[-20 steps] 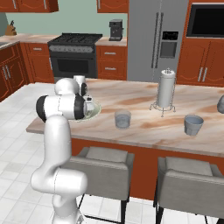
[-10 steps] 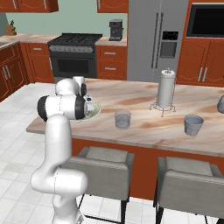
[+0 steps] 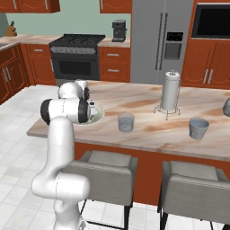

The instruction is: There are four ice cubes in the ice bowl. Place two ice cubes in each glass of water.

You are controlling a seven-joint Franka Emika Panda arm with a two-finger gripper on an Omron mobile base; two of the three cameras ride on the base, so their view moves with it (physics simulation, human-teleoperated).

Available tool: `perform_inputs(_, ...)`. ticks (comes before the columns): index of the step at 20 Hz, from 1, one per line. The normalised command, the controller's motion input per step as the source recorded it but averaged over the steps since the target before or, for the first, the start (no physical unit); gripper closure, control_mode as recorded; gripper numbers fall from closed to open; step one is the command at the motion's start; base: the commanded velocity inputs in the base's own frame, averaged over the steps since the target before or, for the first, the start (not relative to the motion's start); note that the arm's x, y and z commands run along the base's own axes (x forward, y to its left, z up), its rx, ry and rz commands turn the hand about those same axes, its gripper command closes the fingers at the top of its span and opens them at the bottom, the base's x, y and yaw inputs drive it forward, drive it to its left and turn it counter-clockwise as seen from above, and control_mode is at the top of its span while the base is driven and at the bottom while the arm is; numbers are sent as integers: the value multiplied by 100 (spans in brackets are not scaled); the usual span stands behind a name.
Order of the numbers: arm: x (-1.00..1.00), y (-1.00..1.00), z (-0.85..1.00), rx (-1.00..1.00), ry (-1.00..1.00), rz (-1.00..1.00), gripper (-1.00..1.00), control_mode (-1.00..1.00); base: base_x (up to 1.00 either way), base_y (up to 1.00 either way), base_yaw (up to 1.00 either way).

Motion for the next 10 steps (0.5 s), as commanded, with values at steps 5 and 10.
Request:
perform_inputs(5, 10, 0, -10, 0, 0, 0, -100, -100, 0, 0, 0)
perform_inputs(10, 2, 2, -5, 0, 0, 0, -100, -100, 0, 0, 0)
